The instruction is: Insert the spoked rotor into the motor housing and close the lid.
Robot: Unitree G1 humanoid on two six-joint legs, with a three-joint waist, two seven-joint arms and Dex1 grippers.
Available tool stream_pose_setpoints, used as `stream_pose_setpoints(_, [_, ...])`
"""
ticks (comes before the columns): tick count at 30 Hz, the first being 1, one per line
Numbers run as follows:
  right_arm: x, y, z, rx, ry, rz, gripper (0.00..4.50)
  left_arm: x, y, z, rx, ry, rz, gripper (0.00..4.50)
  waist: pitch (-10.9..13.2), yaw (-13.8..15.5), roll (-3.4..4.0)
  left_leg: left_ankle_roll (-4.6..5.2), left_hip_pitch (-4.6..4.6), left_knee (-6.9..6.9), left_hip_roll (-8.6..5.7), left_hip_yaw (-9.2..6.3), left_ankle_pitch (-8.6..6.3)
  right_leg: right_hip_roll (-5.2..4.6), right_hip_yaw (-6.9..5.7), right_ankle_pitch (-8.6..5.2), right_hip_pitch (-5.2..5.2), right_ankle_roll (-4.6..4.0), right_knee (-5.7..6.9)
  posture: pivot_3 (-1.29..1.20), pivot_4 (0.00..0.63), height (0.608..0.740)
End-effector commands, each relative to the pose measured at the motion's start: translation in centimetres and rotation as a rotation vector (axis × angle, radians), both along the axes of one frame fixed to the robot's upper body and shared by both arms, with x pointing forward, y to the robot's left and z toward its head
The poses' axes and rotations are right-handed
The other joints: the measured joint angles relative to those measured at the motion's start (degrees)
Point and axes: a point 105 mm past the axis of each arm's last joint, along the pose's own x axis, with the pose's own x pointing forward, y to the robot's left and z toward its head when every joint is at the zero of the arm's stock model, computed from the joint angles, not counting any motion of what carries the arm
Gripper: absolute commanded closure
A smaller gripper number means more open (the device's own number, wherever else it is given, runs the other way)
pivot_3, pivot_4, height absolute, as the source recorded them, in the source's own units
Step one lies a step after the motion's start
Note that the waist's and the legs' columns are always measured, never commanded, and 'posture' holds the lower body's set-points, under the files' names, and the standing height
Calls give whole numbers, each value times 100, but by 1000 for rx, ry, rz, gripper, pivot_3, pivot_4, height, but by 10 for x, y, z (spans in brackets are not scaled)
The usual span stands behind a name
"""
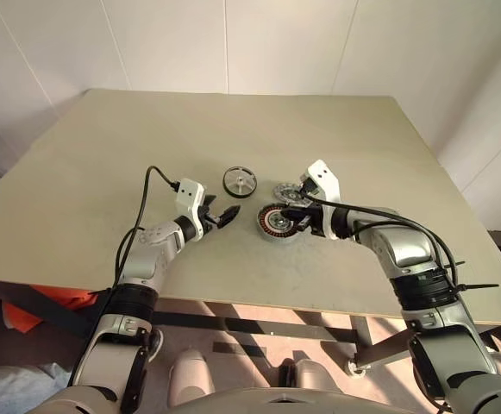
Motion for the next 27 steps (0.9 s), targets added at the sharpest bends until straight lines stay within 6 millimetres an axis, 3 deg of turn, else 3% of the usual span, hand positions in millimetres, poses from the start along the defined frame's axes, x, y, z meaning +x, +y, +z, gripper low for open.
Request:
stream_pose_setpoints(1, [-3,6,-3,-17,-15,22,4481,4,1,13,-4,-52,6,90,-1,0,0,0,0,0,-1,0,0,0,1,0,0,0,0,0,0,740])
stream_pose_setpoints(5, [-1,4,-1,-12,-20,6,4481,4,3,13,-3,-51,12,90,-1,-3,-1,0,20,0,0,0,0,0,1,0,22,1,0,0,0,740])
stream_pose_setpoints(10, [10,0,31,22,-98,-4,4481,5,2,12,-3,-47,16,90,-1,-8,-1,0,28,0,-1,0,0,-1,1,-1,32,2,-1,0,0,740])
stream_pose_setpoints(15, [13,-1,48,28,-147,-10,4481,11,7,11,-23,-28,73,90,-1,-4,-1,0,26,-1,0,-1,0,0,-1,-1,32,2,-2,0,0,740])
stream_pose_setpoints(21, [18,-7,61,32,-182,-37,4481,35,31,9,-178,83,299,90,-1,-2,-1,0,27,-1,-1,-1,0,0,-1,-1,33,2,-5,0,0,740])
stream_pose_setpoints(27, [18,-10,62,32,-184,-43,4481,48,14,15,-365,182,270,90,-1,20,-1,1,25,-1,-3,-2,-1,-1,-2,0,36,2,-12,0,0,740])
